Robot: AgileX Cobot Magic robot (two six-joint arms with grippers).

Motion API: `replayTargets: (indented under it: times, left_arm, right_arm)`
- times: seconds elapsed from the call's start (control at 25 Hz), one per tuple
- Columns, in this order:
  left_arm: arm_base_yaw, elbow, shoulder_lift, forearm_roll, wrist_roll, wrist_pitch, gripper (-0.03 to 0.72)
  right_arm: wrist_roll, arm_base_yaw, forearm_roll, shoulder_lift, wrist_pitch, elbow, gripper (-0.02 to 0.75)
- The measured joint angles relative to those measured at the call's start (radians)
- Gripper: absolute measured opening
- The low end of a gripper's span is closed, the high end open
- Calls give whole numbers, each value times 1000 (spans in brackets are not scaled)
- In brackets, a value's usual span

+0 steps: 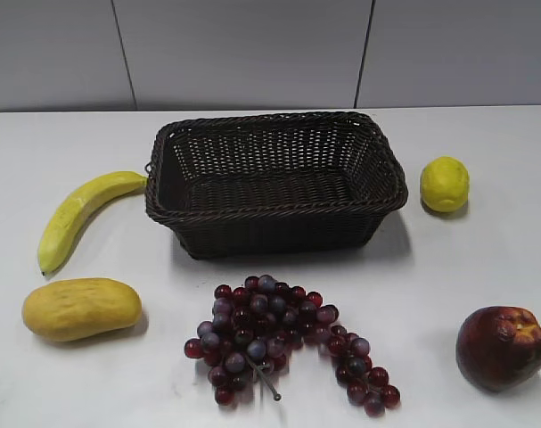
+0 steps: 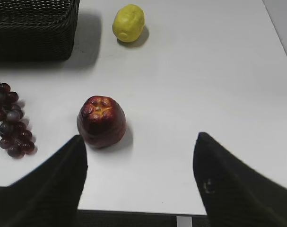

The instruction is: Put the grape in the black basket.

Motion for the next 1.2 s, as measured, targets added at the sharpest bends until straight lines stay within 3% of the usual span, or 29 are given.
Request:
replayTargets:
  times: [0.68,0.88,1.2]
  left_arm:
    - [0,-43,33,-35,13,-52,551]
    - [0,-79,186,-74,146,-127,551]
    - [-18,-97,549,-284,369,-308,551]
  right_arm:
    - [1,0,0,0,1,0,531]
    - [1,0,0,0,1,0,531]
    - [1,0,0,0,1,0,531]
